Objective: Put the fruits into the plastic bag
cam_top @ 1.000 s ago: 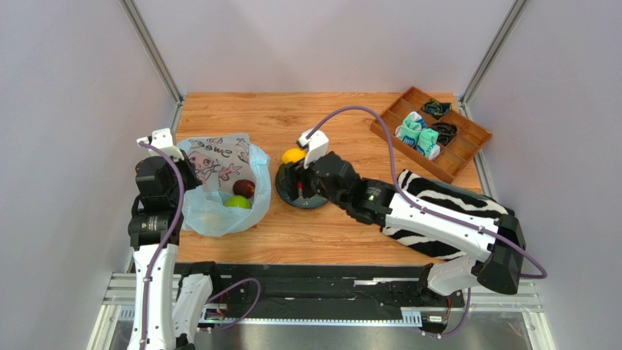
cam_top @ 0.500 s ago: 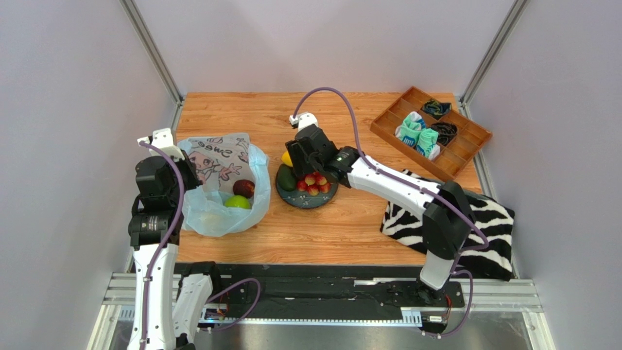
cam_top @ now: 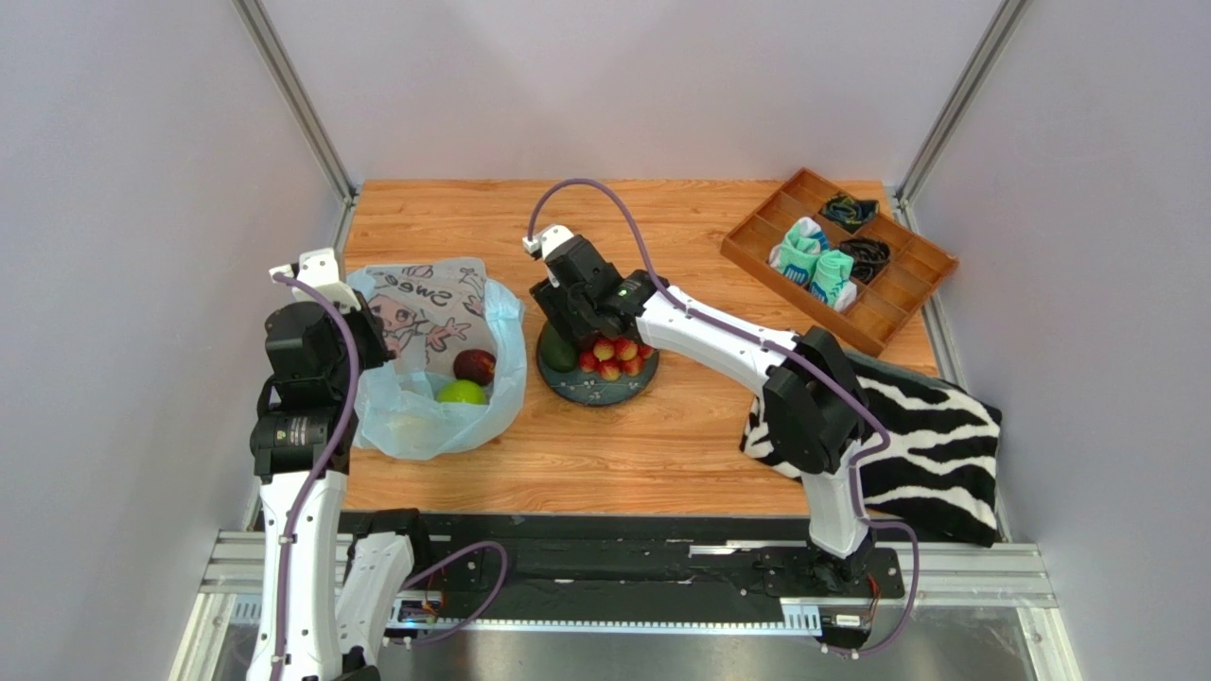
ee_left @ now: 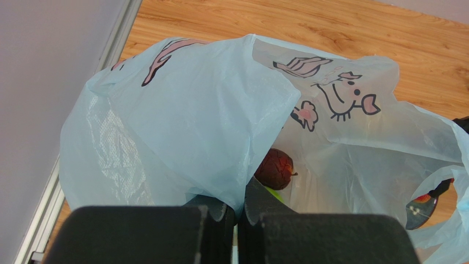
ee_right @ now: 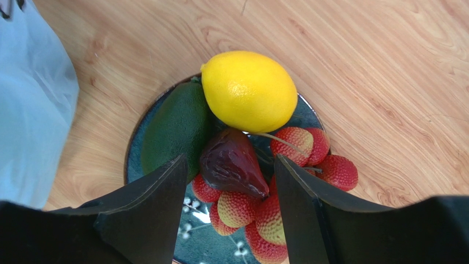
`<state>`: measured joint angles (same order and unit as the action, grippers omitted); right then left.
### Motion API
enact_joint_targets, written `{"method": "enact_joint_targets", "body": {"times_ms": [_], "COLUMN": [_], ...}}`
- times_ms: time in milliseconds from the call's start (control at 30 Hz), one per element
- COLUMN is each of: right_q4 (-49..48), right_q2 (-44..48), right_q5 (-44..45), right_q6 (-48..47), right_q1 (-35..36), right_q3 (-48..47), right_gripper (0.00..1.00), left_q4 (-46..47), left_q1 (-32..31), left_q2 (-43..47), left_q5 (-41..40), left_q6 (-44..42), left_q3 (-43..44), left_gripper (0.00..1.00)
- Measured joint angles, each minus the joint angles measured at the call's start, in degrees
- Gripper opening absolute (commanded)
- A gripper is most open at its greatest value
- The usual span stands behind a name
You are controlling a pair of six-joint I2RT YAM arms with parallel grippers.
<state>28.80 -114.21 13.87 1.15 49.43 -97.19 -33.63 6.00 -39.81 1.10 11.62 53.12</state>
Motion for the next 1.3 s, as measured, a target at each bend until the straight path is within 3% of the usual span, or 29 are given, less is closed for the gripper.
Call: {"method": "enact_joint_targets", "body": {"times_ms": [967,1167,1300], "right_q4": [7.69,8.52,8.61], "right_q2": [-5.4,-5.79,-5.81], "right_q5": [-3.5,-3.28,-3.21], "right_q6": [-11.43,-12.24,-12.81], "right_q1": [0.0,0.0,0.0], "right_q3": [-2.86,-2.99,-2.99], "right_gripper": [0.64,0.56,0.45], "left_q4": [0.0,0.0,0.02], "left_q1": [0.0,0.0,0.0], "left_q2": [-0.02,-0.02,-0.02], "left_q5": [0.39,0.39,0.37], "left_q6": [0.0,0.0,0.0], "left_q3": [0.0,0.0,0.0], "left_gripper": [0.0,0.0,0.0]}}
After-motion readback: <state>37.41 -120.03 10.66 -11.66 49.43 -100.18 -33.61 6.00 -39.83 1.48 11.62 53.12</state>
